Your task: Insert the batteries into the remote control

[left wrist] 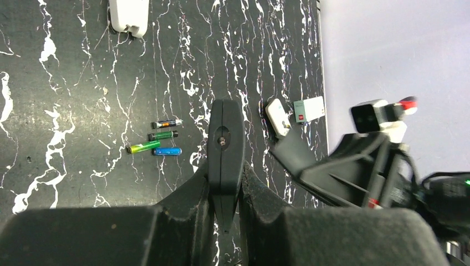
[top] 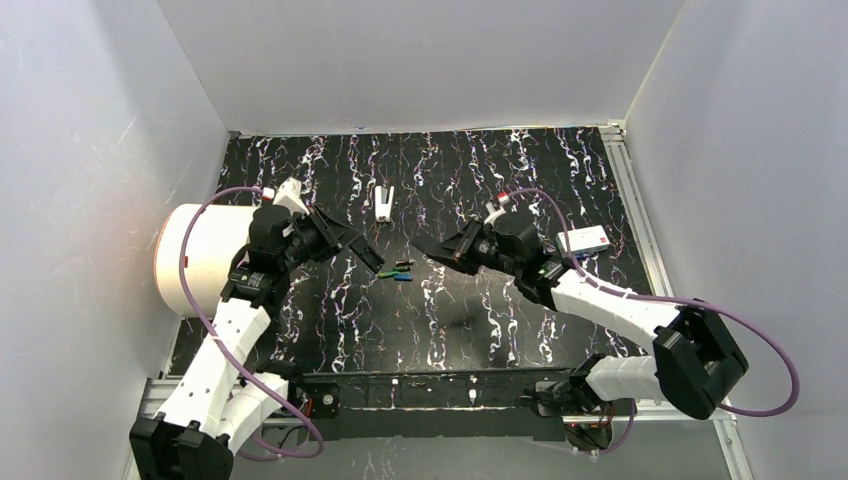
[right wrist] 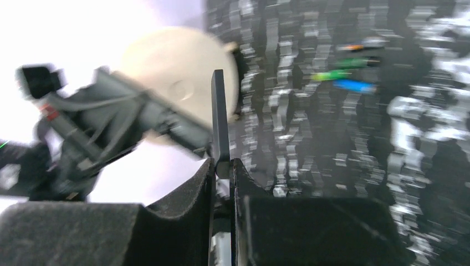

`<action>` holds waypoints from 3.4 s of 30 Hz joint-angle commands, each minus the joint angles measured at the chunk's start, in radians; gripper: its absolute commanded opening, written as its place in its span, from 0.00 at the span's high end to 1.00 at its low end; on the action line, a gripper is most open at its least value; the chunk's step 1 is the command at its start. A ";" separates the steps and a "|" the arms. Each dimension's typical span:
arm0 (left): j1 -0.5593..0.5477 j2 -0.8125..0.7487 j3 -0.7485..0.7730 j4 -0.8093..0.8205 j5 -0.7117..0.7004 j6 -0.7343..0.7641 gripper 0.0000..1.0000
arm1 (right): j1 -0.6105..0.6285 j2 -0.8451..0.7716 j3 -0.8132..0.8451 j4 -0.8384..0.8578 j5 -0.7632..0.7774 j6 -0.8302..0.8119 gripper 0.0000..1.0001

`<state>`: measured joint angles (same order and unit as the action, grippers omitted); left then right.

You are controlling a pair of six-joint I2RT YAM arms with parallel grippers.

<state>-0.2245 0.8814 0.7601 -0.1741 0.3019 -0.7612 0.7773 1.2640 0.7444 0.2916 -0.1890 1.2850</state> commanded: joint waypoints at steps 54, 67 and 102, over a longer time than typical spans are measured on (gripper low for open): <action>-0.001 -0.088 0.117 0.234 0.815 0.195 1.00 | -0.026 -0.112 0.127 0.021 -0.507 -0.652 0.08; -0.003 -0.085 0.147 0.232 0.887 0.189 1.00 | 0.172 -0.036 0.196 0.090 -0.444 -0.636 0.31; -0.004 -0.142 0.044 0.315 0.613 0.113 1.00 | 0.171 0.027 0.109 0.247 -0.205 -0.368 0.38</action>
<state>-0.2245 0.7727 0.8314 0.0887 0.9611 -0.6949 0.9550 1.2984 0.8143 0.6205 -0.4618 0.9360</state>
